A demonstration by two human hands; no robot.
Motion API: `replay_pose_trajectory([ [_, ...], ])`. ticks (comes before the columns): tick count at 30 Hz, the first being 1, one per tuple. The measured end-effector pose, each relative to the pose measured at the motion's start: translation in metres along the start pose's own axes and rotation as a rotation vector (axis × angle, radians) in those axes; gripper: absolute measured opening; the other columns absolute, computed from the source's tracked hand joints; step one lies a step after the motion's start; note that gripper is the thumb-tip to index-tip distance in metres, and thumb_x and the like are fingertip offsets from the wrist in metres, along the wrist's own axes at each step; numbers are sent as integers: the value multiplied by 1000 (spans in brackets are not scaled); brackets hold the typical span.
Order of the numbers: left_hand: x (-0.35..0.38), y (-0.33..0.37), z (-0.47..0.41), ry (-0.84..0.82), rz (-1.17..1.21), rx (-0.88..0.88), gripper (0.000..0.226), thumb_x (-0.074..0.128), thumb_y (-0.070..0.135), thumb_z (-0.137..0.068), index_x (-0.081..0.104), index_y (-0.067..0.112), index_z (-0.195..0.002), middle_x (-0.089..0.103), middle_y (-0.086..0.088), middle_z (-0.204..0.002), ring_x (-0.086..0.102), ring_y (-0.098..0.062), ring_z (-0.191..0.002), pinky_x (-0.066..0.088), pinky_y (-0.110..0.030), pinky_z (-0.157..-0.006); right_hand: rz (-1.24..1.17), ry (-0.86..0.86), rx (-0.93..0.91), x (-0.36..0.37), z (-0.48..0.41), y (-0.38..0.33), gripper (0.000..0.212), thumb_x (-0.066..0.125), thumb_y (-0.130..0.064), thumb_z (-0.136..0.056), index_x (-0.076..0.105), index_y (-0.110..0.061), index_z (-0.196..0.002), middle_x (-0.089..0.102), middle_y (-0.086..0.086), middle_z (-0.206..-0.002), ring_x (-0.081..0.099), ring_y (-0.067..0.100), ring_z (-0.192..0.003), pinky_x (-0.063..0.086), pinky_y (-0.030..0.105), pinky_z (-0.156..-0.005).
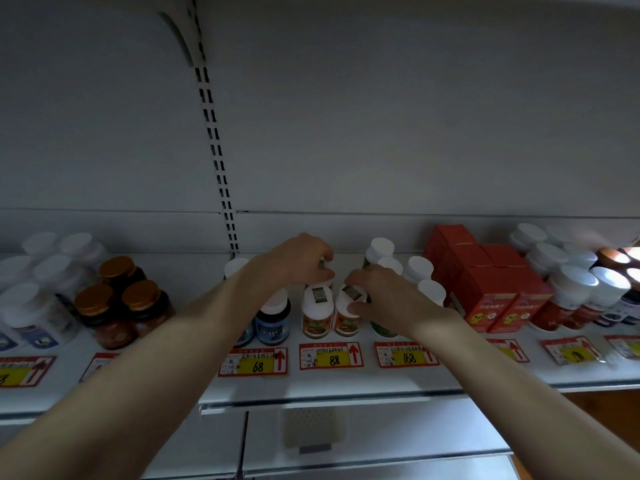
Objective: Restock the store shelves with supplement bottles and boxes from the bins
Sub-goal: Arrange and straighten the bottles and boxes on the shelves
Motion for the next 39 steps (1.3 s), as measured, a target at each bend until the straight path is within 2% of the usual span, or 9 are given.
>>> replay_pose_trajectory([
  [9, 0, -3, -1, 29, 39, 3, 49, 56, 32, -91, 48, 7, -132, 53, -11, -132, 52, -20, -115, 40, -23, -92, 21, 6, -14, 0, 4, -3, 30, 50, -19, -94, 52, -9, -122, 51, 12, -119, 53, 24, -105, 38, 25, -79],
  [16, -13, -12, 11, 336, 75, -49, 33, 52, 25, -94, 61, 1, -114, 65, -19, -107, 61, -28, -95, 48, -38, -83, -36, 80, -69, -6, 6, -5, 23, 51, -20, -93, 58, -8, -112, 57, 9, -112, 55, 22, -102, 38, 25, -76],
  [20, -24, -21, 34, 482, 39, -64, 32, 48, 25, -95, 62, 2, -112, 65, -17, -101, 59, -29, -93, 41, -29, -74, -92, 93, -187, -8, 4, -24, 26, 51, -22, -93, 62, -7, -111, 62, 9, -107, 58, 21, -98, 39, 25, -78],
  [23, -29, -32, 58, 452, 19, -124, 35, 46, 25, -96, 61, -2, -113, 62, -22, -108, 57, -32, -98, 40, -33, -79, -130, 66, -280, -4, -3, -45, 25, 51, -20, -94, 63, -2, -107, 65, 12, -105, 59, 20, -95, 44, 30, -83],
  [26, -34, -42, 88, 457, 28, -185, 54, 33, 33, -86, 62, -10, -103, 61, -28, -100, 56, -34, -93, 38, -37, -79, -125, 62, -332, -4, -13, -65, 28, 52, -21, -93, 62, -2, -112, 64, 13, -108, 58, 20, -97, 40, 24, -79],
  [28, -36, -48, 110, 478, 26, -232, 48, 37, 31, -91, 62, -9, -103, 61, -27, -99, 56, -34, -92, 37, -35, -78, -113, 40, -321, -3, -19, -75, 33, 53, -25, -93, 57, -7, -120, 60, 10, -116, 55, 19, -102, 36, 21, -74],
  [31, -29, -51, 137, 485, 60, -235, 31, 52, 24, -94, 63, 0, -110, 60, -20, -105, 56, -31, -96, 43, -34, -80, -38, -45, -254, 2, -30, -84, 44, 56, -31, -90, 49, -11, -128, 53, 9, -125, 51, 20, -110, 38, 24, -80],
  [34, -14, -56, 146, 345, 37, -259, 44, 57, 41, -88, 55, 14, -123, 55, -8, -113, 53, -20, -100, 40, -26, -76, 34, -109, -179, 6, -39, -92, 50, 61, -33, -86, 46, -8, -127, 50, 12, -125, 49, 25, -111, 43, 35, -90],
  [39, 4, -65, 137, 230, 5, -178, 49, 55, 41, -89, 47, 17, -131, 51, -7, -114, 50, -20, -102, 30, -23, -69, 39, -162, -99, 15, -42, -100, 47, 61, -24, -87, 44, -9, -129, 50, 11, -125, 46, 22, -112, 35, 26, -80],
])
Point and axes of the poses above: each hand's wrist, its own z-axis away from the middle knuckle, its own x-axis out of the palm, y = z × x, the point moved 2 cm from there along -z, towards the middle knuckle
